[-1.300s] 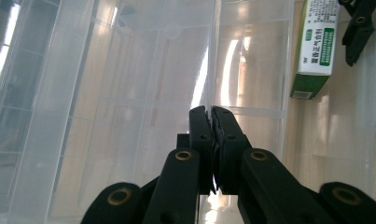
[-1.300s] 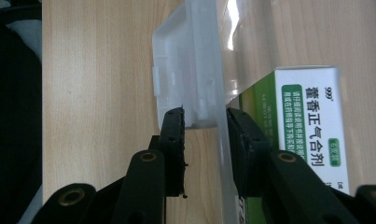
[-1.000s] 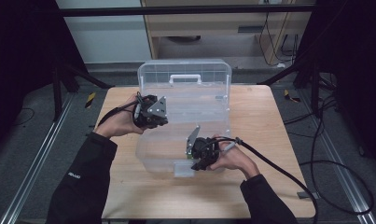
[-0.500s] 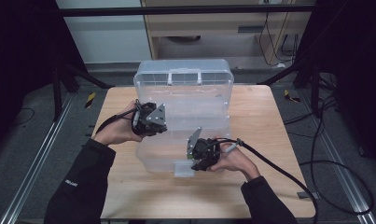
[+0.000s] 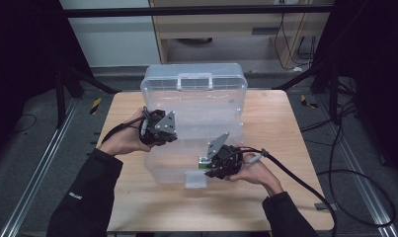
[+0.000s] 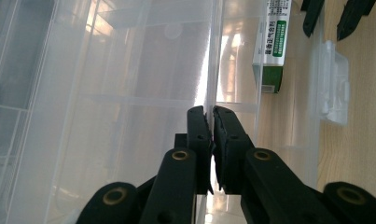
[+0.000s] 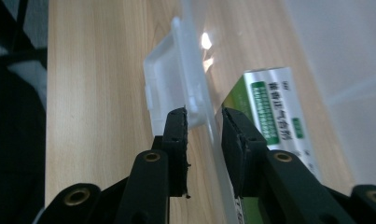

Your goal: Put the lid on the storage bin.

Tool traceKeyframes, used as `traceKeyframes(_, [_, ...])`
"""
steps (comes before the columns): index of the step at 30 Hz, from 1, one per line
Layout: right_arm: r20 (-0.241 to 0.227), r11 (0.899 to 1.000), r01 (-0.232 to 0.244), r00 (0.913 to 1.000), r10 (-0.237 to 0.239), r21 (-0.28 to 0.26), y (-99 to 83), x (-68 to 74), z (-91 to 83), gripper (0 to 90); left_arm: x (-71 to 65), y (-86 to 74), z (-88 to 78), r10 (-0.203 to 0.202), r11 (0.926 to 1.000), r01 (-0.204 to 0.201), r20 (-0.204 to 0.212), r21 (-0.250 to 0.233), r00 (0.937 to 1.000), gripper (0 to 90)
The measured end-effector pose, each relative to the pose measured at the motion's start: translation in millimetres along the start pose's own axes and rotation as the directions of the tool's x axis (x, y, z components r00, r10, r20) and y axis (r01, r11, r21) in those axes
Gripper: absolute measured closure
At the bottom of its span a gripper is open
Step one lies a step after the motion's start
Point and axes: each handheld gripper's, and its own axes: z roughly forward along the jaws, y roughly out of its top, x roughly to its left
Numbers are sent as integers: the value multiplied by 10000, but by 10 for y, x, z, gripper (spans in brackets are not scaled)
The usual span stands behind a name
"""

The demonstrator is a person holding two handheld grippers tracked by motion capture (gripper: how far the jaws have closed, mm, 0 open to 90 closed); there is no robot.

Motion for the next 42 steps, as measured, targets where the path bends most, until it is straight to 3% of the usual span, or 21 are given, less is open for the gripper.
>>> traceKeyframes(1, [48, 9998, -9, 10000, 10, -187, -14, -3, -40, 730, 22, 4, -18, 368, 9989, -367, -26, 296, 9993, 850])
traceKeyframes(3, [174, 9982, -231, 9996, 241, -545, -40, 4, -123, 743, 70, 15, -66, 1120, 9887, -1122, 75, 998, 9937, 850])
traceKeyframes(5, [395, 9965, -378, 9984, 408, -746, -56, 10, -202, 755, 80, 15, -77, 1313, 9848, -1314, 83, 1139, 9913, 850])
traceKeyframes(6, [420, 9947, -491, 9977, 531, -900, -63, 8, -239, 760, 48, 1, -50, 914, 9925, -906, -59, 826, 9958, 850])
traceKeyframes(7, [563, 9914, -645, 9959, 713, -1137, -71, 6, -288, 778, 49, 0, -48, 951, 9924, -943, -53, 795, 9955, 850])
traceKeyframes(8, [642, 9890, -749, 9944, 836, -1276, -77, 6, -321, 792, 66, 6, -40, 1230, 9904, -1221, -103, 655, 9923, 850])
traceKeyframes(9, [793, 9851, -811, 9924, 939, -1518, -86, 0, -364, 806, 44, -6, -50, 942, 9925, -934, -63, 793, 9955, 850])
traceKeyframes(14, [1285, 9513, -1478, 9738, 1879, -2706, -137, -44, -589, 859, 41, -13, -46, 1014, 9923, -1008, -57, 718, 9948, 851])
traceKeyframes(17, [1428, 9192, -1843, 9586, 2462, -3480, -169, -92, -715, 886, 32, -14, -41, 1036, 9922, -1030, -54, 695, 9946, 851])
traceKeyframes(19, [1606, 8925, -2028, 9444, 2871, -4028, -181, -121, -800, 900, 33, -14, -32, 1165, 9914, -1164, 11, 593, 9932, 851])
traceKeyframes(20, [1681, 8829, -2075, 9388, 3008, -4213, -184, -132, -828, 900, 21, -21, -40, 1012, 9924, -1009, -1, 701, 9949, 851])
traceKeyframes(24, [1787, 8245, -2446, 9076, 3799, -5103, -201, -219, -943, 900, 19, -29, -30, 1143, 9920, -1144, 51, 532, 9934, 850])
traceKeyframes(26, [2070, 8000, -2563, 8822, 4229, -5425, -211, -272, -979, 900, 11, -35, -40, 1009, 9927, -1009, 44, 662, 9949, 850])
traceKeyframes(29, [2382, 7652, -2884, 8360, 4943, -5756, -232, -382, -1014, 900, 1, -33, -35, 1009, 9928, -1007, 13, 649, 9949, 850])
traceKeyframes(31, [2433, 7512, -3023, 8190, 5196, -5869, -242, -444, -1017, 900, -2, -38, -35, 945, 9934, -945, 31, 642, 9955, 849])
traceKeyframes(32, [2575, 7450, -3058, 8046, 5352, -5928, -246, -484, -1011, 900, -2, -41, -36, 948, 9934, -948, 32, 639, 9955, 848])
traceKeyframes(36, [2773, 7336, -3354, 7696, 5752, -5910, -265, -592, -988, 900, -11, -52, -28, 1082, 9929, -1083, 44, 487, 9941, 847])
traceKeyframes(37, [2770, 7261, -3435, 7606, 5871, -5957, -273, -616, -984, 900, -15, -57, -26, 1057, 9934, -1058, 48, 441, 9944, 846])
traceKeyframes(39, [2657, 7120, -3602, 7508, 6047, -6028, -290, -657, -982, 900, -19, -64, -25, 1045, 9936, -1047, 70, 416, 9945, 845])
traceKeyframes(42, [2728, 7069, -3673, 7383, 6168, -6045, -305, -682, -982, 900, -32, -75, -30, 1011, 9937, -1010, -7, 478, 9949, 841])
